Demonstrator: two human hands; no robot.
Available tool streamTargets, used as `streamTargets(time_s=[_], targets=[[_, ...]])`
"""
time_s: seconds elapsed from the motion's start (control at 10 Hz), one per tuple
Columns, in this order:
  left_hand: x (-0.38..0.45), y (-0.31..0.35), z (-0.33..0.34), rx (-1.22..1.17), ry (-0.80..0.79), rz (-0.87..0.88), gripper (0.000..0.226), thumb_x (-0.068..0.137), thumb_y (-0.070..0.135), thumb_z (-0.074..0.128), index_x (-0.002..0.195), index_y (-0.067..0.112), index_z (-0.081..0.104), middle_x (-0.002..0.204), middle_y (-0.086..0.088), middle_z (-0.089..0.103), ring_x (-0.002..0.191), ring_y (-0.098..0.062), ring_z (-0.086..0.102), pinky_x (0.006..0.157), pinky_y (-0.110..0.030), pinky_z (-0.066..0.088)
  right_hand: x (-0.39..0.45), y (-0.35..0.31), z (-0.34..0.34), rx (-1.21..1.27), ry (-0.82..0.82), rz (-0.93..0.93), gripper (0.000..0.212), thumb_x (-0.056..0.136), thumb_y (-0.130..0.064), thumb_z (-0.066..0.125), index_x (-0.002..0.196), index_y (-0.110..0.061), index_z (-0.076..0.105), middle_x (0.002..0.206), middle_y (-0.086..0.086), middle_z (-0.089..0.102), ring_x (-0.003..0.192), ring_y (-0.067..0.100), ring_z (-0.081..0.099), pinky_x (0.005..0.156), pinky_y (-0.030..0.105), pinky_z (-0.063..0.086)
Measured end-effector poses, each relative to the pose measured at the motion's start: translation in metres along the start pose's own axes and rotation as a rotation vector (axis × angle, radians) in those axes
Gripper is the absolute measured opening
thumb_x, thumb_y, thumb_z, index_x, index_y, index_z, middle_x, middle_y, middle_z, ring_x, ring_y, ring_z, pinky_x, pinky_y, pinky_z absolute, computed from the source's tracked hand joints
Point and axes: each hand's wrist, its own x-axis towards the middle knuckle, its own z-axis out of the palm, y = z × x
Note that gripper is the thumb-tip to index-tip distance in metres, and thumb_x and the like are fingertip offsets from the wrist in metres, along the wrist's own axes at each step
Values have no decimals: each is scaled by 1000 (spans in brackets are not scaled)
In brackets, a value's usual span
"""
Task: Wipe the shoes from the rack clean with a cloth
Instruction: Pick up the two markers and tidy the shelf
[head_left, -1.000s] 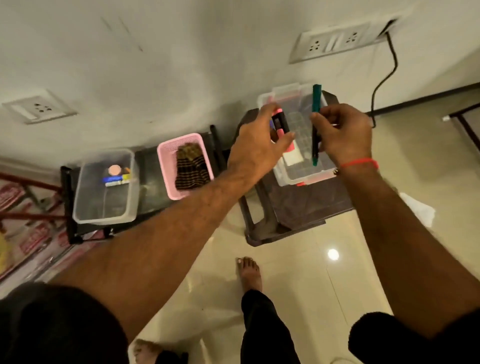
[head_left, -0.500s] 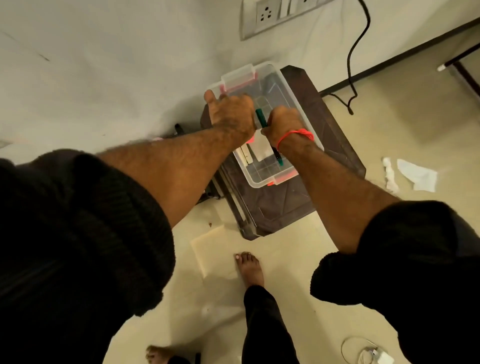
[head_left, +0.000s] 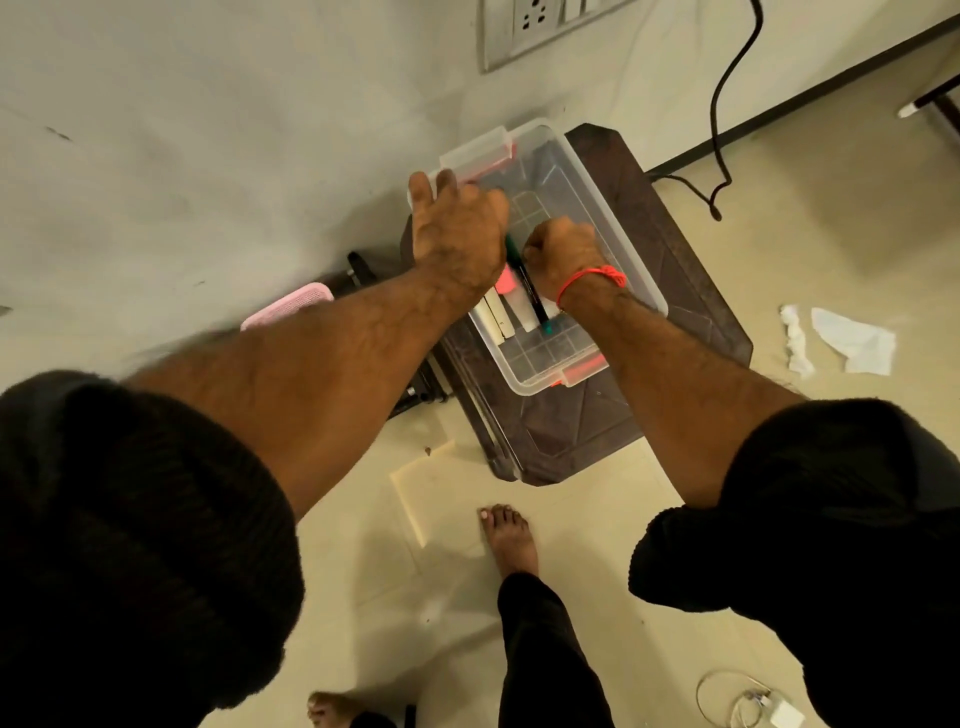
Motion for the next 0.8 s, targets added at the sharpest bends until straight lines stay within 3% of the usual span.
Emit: streamTargets(time_s=[0.1, 0.2, 0.3, 0.4, 0.5, 0.6, 0.7, 0.8], targets=[[-16, -14, 1, -148, 190, 1, 31, 95, 21, 56, 125, 17, 59, 121, -9, 69, 119, -32, 52, 100, -50, 35, 45, 35, 30, -93, 46, -39, 21, 97, -4, 54, 111, -2, 70, 101, 14, 65, 96, 31, 60, 75, 28, 40], [-52, -38, 16, -477, 441, -95, 30, 102, 30, 40, 119, 17, 61, 112, -5, 72, 104, -27, 60, 89, -41, 41, 35, 32, 26, -23, 24, -6, 25, 95, -10, 58, 115, -14, 72, 114, 7, 70, 109, 24, 64, 86, 28, 46], [-82, -49, 29, -605, 492, -121, 35, 107, 38, 36, 118, 15, 61, 108, -4, 71, 99, -25, 62, 86, -39, 46, 19, 25, 20, 37, 69, -53, 24, 97, -7, 55, 115, -7, 71, 117, 11, 70, 112, 27, 62, 95, 33, 47], [-122, -62, 50, -668, 433, -140, 37, 108, 45, 37, 118, 18, 60, 109, -2, 67, 98, -21, 63, 85, -42, 51, -5, 17, 15, 122, 253, -125, 23, 96, -7, 54, 107, -5, 73, 110, 14, 72, 104, 29, 65, 93, 31, 48], [-152, -75, 68, -701, 434, -189, 34, 108, 43, 39, 119, 19, 60, 111, -1, 67, 97, -21, 63, 84, -44, 52, -24, 2, 18, 187, 415, -186, 22, 95, -11, 54, 103, -5, 73, 103, 11, 73, 92, 24, 66, 82, 20, 45], [-211, -100, 102, -788, 437, -304, 31, 108, 42, 42, 124, 19, 55, 118, -3, 65, 99, -20, 65, 80, -42, 58, -70, -44, 35, 402, 615, -378, 19, 94, -15, 54, 98, -8, 72, 93, 6, 72, 76, 16, 63, 73, 22, 48], [-256, -117, 125, -824, 412, -381, 32, 107, 44, 41, 128, 21, 50, 121, -4, 62, 101, -21, 65, 78, -37, 59, -101, -78, 69, 524, 554, -488, 16, 93, -9, 56, 97, -6, 72, 91, 5, 71, 75, 14, 63, 71, 24, 49], [-331, -145, 161, -844, 384, -493, 35, 106, 44, 42, 128, 18, 50, 114, -3, 60, 91, -14, 60, 70, -33, 52, -144, -125, 151, 477, 320, -609, 14, 91, -2, 60, 97, -5, 72, 92, 2, 70, 74, 9, 61, 73, 18, 47]])
